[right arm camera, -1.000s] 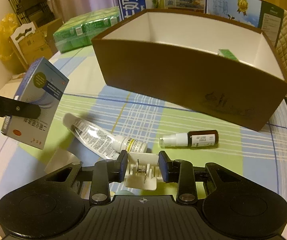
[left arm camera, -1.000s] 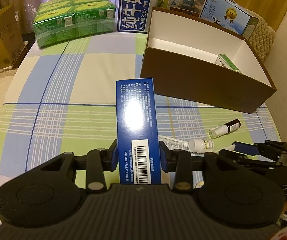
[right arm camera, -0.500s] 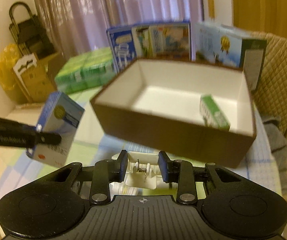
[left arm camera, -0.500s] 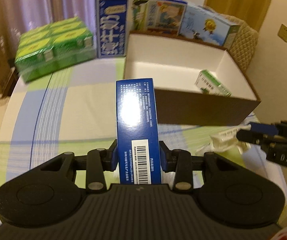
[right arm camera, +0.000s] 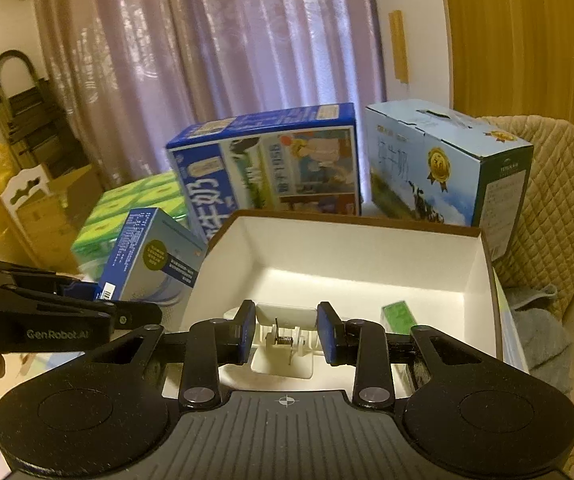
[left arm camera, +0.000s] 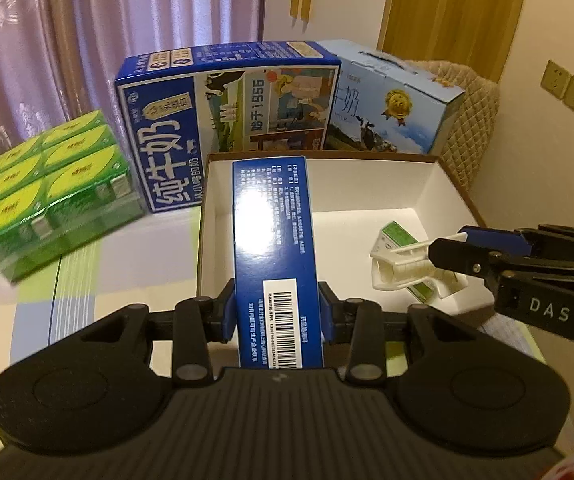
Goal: Organize rigid objects
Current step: 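Carry the rack and blue box into the brown box and release both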
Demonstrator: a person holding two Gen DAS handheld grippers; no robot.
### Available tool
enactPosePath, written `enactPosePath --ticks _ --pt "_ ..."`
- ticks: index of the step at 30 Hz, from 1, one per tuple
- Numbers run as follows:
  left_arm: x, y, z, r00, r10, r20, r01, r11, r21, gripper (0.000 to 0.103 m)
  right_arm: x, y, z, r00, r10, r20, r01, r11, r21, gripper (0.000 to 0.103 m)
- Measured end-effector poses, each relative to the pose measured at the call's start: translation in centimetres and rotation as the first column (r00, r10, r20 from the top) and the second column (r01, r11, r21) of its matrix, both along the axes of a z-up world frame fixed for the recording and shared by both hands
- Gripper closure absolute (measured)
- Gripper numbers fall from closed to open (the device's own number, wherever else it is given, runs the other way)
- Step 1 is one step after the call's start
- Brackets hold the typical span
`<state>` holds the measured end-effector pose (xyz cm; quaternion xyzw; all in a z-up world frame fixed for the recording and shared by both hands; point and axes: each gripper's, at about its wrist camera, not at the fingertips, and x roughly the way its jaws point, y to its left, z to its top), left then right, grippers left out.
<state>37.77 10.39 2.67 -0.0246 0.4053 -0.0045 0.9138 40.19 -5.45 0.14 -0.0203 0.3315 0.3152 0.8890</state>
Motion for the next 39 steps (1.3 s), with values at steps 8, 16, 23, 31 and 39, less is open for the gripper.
enactPosePath --ticks 8,16,23,31,39 --pt "6.8 0.8 -2.7 0.996 0.004 -0.09 0.001 0.999 0.049 0.069 5.1 1.6 -2.7 0.996 -0.057 -0.065 0.056 0.998 -0.016 0.073" --pt "11.9 0.5 -5.5 0.987 -0.013 -0.159 0.032 0.992 0.118 0.069 8.8 2.3 -5.1 0.985 -0.109 -0.131 0.107 0.994 -0.017 0.073" --pt "13.5 0.2 -7.1 0.987 -0.033 -0.16 0.054 0.99 0.127 0.057 10.4 2.4 -6.6 0.978 -0.134 -0.16 0.132 0.991 -0.021 0.073" --pt "12.8 0.6 -6.9 0.986 -0.03 -0.164 0.049 0.992 0.112 0.057 10.7 2.3 -7.0 0.979 -0.122 -0.162 0.125 0.992 0.007 0.071" --pt "10.7 0.8 -5.6 0.989 -0.02 -0.147 0.033 0.996 0.084 0.057 9.8 0.7 -5.6 0.984 -0.099 -0.15 0.105 0.994 0.028 0.05"
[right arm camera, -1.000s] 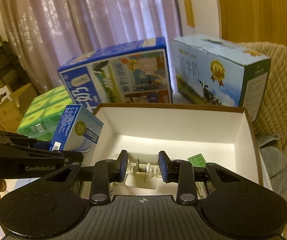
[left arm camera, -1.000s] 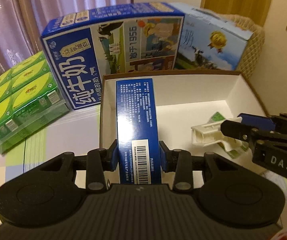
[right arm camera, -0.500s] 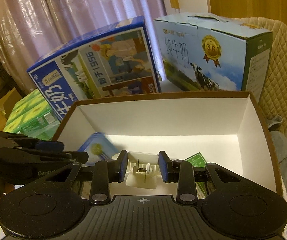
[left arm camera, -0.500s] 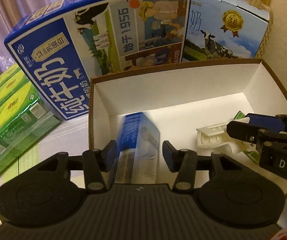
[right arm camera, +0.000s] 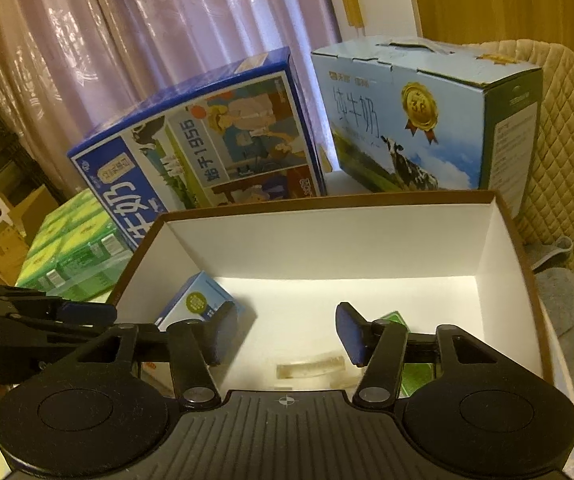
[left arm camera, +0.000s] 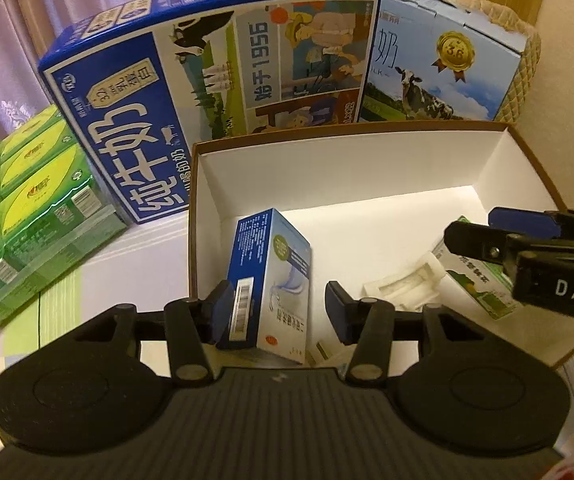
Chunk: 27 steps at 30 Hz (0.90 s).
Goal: Organize rigid objects
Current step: 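Carry the rack and blue box into the brown box and release both, then withdraw both tools and move the left tool toward the clear blue-labeled case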
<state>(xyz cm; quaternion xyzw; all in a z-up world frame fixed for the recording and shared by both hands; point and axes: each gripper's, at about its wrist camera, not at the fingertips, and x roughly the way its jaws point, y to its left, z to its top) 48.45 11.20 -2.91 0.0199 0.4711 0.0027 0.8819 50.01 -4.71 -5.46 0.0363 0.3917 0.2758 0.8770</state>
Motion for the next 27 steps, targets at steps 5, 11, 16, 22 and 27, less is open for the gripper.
enactPosePath --ticks 5,11,16,22,27 --pt "-1.8 0.0 0.9 1.0 0.015 0.01 -0.015 1.0 -0.01 0.057 -1.7 -1.3 0.7 1.0 0.027 0.004 -0.027 1.0 -0.015 0.048" --pt "-4.7 -0.4 2.2 0.999 0.033 0.03 -0.032 0.999 -0.031 0.056 -4.4 -3.0 1.4 0.999 0.053 0.01 -0.053 0.999 -0.004 0.044" --pt "-7.7 -0.9 3.5 0.998 0.047 0.053 -0.044 0.998 -0.05 0.056 -6.9 -4.1 2.2 0.996 0.082 0.022 -0.082 0.997 0.001 0.041" --pt "-11.2 -1.7 5.0 0.995 0.064 0.08 -0.059 0.996 -0.064 0.055 -9.5 -5.3 3.1 0.995 0.099 0.035 -0.099 0.995 0.016 0.04" --pt "-14.5 -2.4 5.7 0.991 0.086 0.101 -0.079 0.995 -0.067 0.054 -11.8 -6.5 3.4 0.991 0.128 0.044 -0.129 0.991 0.018 0.037"
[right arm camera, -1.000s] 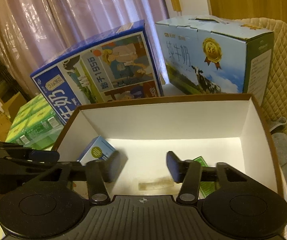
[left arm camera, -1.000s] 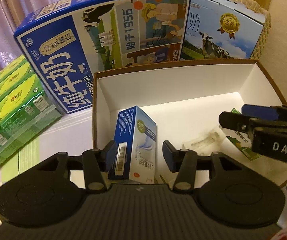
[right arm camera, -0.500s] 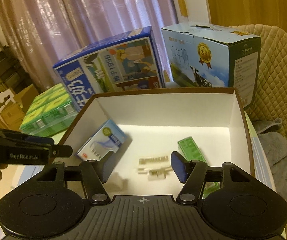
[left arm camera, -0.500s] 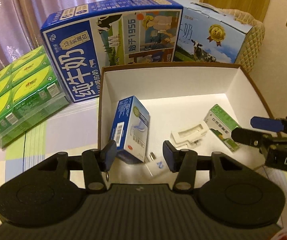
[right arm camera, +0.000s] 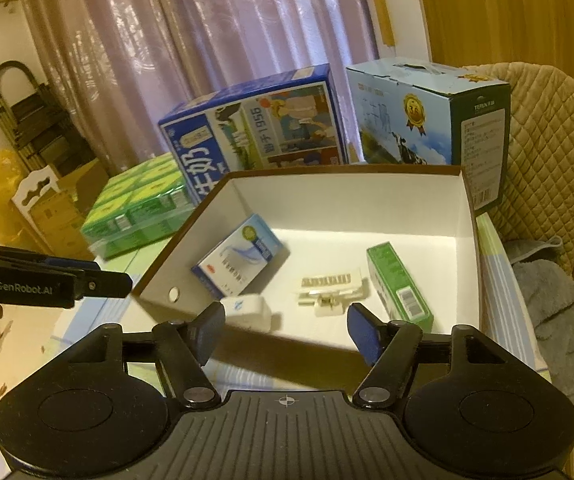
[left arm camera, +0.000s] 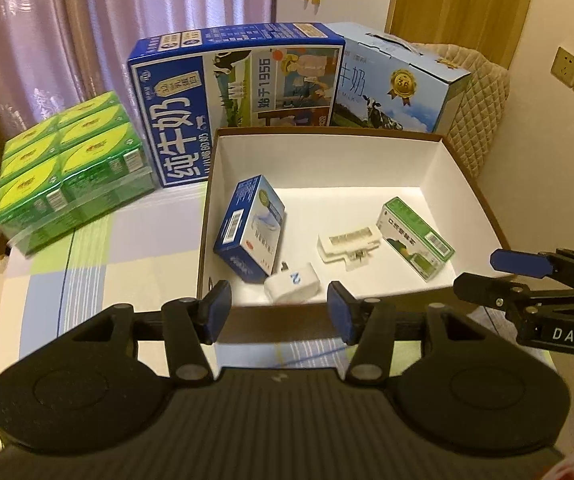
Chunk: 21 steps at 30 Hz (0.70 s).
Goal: Organize rigid objects
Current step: 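Withdraw both tools and move the left tool toward the clear blue-labeled case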
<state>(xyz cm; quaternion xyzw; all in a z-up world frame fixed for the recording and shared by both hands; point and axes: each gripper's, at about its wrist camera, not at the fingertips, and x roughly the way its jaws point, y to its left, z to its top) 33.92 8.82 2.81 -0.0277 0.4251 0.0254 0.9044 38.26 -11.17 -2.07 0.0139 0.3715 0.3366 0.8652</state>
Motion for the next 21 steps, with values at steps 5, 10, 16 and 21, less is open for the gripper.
enactPosePath --ticks 5,10,16,21 --pt "-3.5 -0.6 -0.1 0.999 0.031 0.005 -0.031 0.999 -0.011 0.053 -2.4 -1.1 -0.3 0.999 0.051 0.006 -0.05 0.999 -0.015 0.036" --pt "-7.1 -1.2 -1.0 0.998 0.063 -0.01 -0.063 0.998 -0.018 0.053 -4.3 -2.0 -1.2 0.996 0.089 -0.003 -0.089 0.996 -0.027 0.035" --pt "-10.4 -1.7 -2.1 0.994 0.108 -0.036 -0.108 0.994 -0.017 0.053 -6.1 -2.7 -1.9 0.99 0.143 -0.009 -0.143 0.989 -0.041 0.035" --pt "-12.8 -1.8 -3.2 0.986 0.156 -0.06 -0.158 0.987 -0.027 0.051 -7.6 -2.9 -3.3 0.977 0.212 -0.008 -0.212 0.974 -0.084 0.035"
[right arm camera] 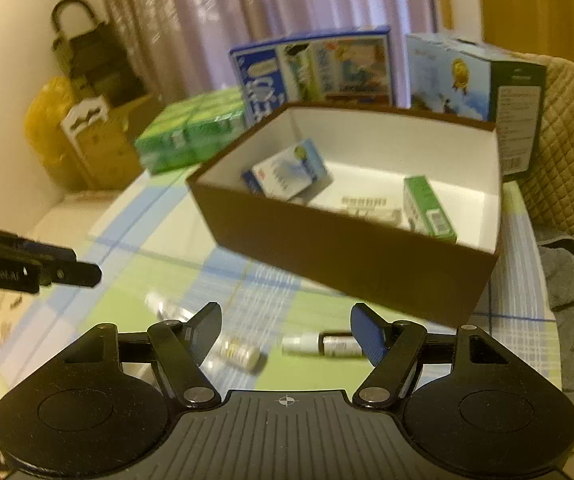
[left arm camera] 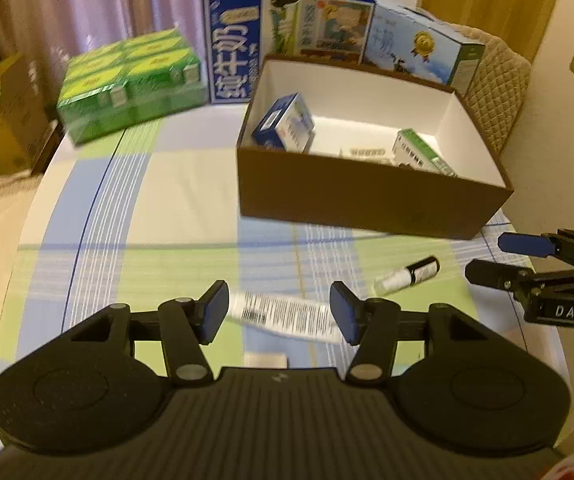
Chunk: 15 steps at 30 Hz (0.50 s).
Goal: Organize rigid objects
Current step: 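Withdraw both tools and move the left tool toward the clear blue-labeled case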
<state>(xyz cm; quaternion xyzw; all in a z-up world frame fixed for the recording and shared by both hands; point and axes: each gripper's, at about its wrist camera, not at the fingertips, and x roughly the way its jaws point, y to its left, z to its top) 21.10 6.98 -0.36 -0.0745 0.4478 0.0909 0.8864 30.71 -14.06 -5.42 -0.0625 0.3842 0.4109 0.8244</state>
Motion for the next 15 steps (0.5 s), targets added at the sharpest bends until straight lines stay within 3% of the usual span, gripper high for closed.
enactPosePath --ticks 5,15 --pt "-2.6 -0.1 -1.4 0.999 0.027 -0.024 -0.028 0.999 -0.038 0.049 -1.5 -0.5 -1.8 0.999 0.043 -0.022 -0.043 0.998 -0.045 0.035" --pt "-7.0 0.1 -4.6 0.994 0.021 -0.107 -0.029 0.997 -0.069 0.049 -3.4 -1.6 -5.1 0.995 -0.01 -0.096 0.0 0.994 -0.112 0.035"
